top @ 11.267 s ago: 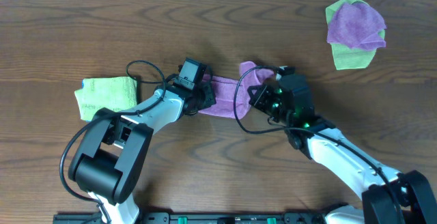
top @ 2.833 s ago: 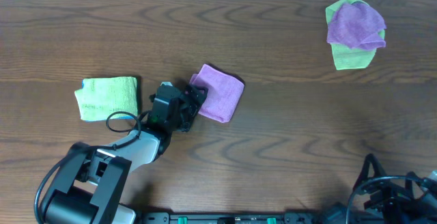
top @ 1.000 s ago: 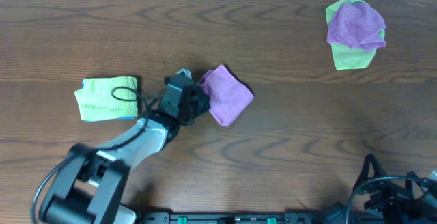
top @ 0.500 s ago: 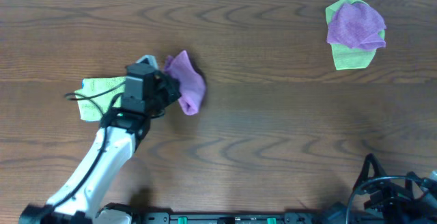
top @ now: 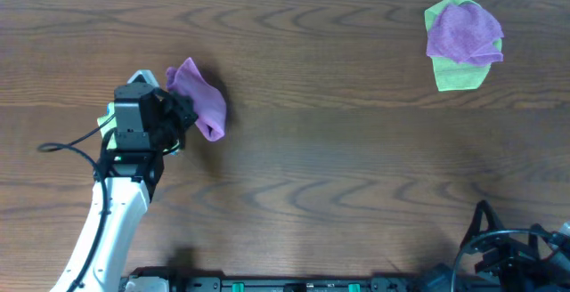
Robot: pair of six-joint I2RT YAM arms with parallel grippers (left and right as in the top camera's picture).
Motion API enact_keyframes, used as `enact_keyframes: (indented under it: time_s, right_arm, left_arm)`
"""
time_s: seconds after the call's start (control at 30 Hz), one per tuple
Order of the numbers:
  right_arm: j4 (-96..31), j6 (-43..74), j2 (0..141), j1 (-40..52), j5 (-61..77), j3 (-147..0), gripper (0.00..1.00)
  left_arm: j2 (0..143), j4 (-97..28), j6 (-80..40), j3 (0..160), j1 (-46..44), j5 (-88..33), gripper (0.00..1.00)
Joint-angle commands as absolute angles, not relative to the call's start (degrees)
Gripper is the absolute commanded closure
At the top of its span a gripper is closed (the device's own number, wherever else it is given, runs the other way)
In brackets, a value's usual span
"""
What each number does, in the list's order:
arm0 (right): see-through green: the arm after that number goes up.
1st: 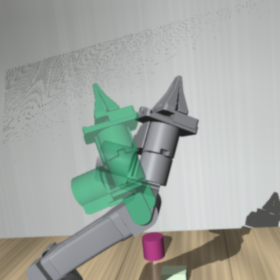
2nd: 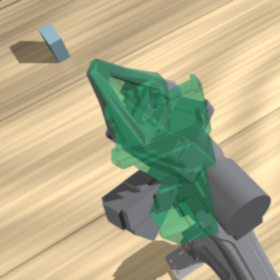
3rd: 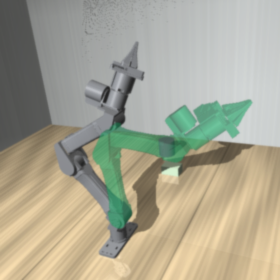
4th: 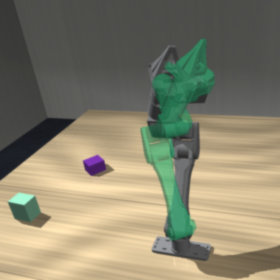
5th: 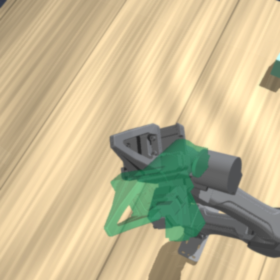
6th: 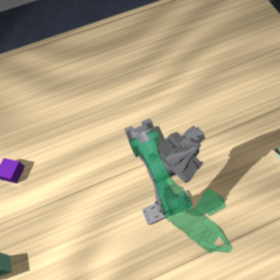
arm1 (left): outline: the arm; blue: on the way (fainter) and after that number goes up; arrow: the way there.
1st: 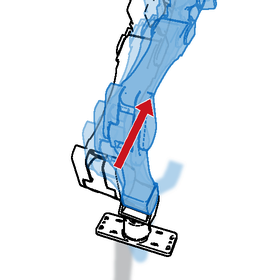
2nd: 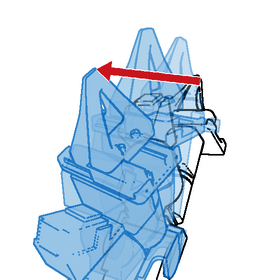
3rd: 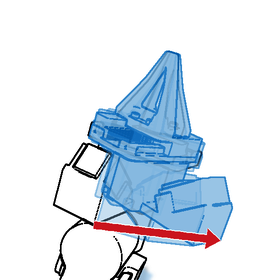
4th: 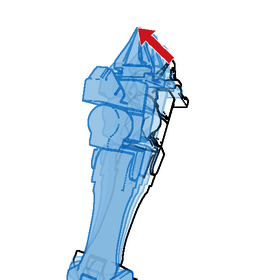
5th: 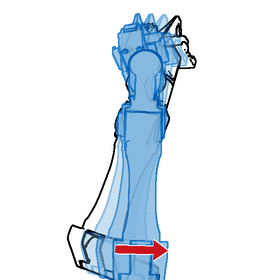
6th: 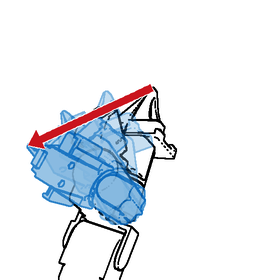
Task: Fold the cloth
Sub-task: 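Carry the pink cloth with the left gripper onto the yellow-green cloth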
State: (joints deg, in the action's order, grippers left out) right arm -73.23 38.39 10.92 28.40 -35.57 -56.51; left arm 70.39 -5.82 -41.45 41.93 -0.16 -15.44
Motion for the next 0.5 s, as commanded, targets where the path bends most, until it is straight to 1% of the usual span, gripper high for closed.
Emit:
enact_keyframes:
  time_s: [0.0,0.47]
  right_arm:
    - [-73.3,38.9,10.8,28.0,-36.2,-56.4,0.01]
    - [-73.3,38.9,10.8,28.0,-36.2,-56.4,0.01]
  left_arm:
    - [69.8,-5.8,-39.5,44.3,1.7,-15.0,0.94]
    - [70.0,-5.8,-38.5,44.5,10.6,-15.1,0.94]
